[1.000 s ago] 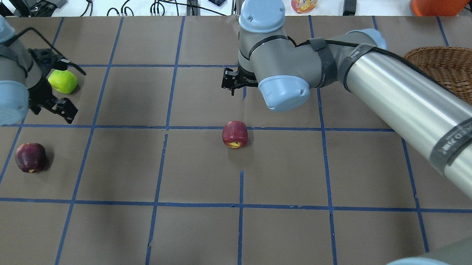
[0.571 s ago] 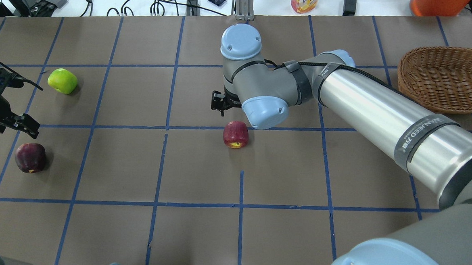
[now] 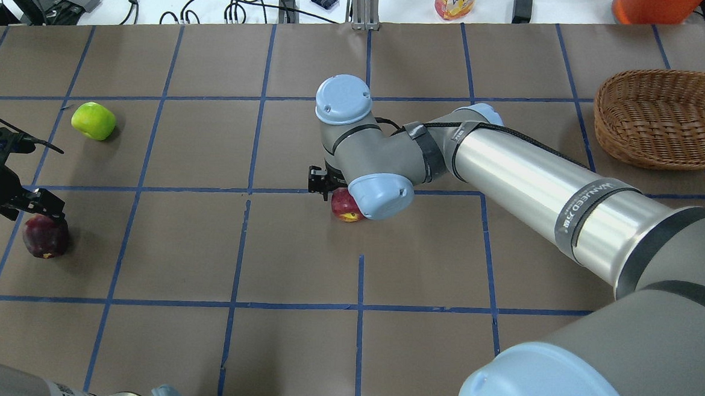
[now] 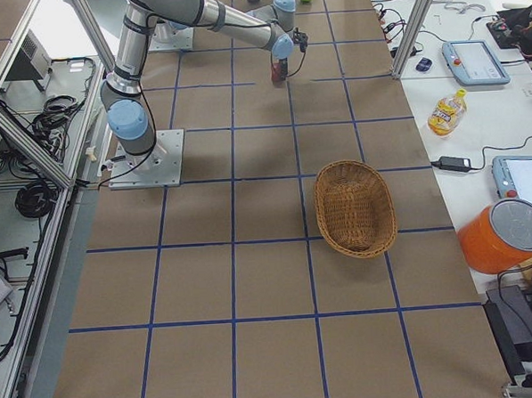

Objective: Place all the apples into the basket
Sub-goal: 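Grasp the red apple with the right gripper while the left grasps the dark apple, then carry the red apple to the basket while the left lifts the dark apple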

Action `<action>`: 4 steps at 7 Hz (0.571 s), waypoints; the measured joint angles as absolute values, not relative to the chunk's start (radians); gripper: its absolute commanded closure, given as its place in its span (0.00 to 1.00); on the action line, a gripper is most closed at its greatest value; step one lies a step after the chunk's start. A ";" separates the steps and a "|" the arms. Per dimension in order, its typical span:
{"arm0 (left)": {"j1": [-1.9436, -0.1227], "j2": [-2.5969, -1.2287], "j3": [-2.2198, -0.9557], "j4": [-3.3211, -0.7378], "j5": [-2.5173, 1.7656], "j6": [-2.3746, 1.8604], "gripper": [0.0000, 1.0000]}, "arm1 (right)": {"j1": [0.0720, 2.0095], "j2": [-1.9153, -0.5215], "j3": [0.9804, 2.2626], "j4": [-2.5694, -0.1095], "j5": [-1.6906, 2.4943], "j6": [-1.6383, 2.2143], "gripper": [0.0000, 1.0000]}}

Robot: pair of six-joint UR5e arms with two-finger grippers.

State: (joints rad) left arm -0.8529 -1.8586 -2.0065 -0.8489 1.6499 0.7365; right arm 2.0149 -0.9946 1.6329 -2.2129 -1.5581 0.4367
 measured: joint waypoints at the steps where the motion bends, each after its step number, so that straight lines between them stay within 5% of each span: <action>1: -0.849 -1.860 -2.023 -0.838 1.647 0.733 0.36 | 2.020 -0.995 1.636 -2.213 -1.569 0.428 0.23; 2: -0.843 -1.858 -2.045 -0.821 1.647 0.732 0.44 | 2.022 -0.998 1.646 -2.215 -1.592 0.416 0.48; 3: -0.837 -1.859 -2.061 -0.797 1.648 0.738 0.89 | 2.022 -1.003 1.658 -2.222 -1.617 0.402 0.56; 4: -0.832 -1.855 -2.070 -0.788 1.647 0.748 1.00 | 2.020 -1.010 1.661 -2.226 -1.629 0.384 0.59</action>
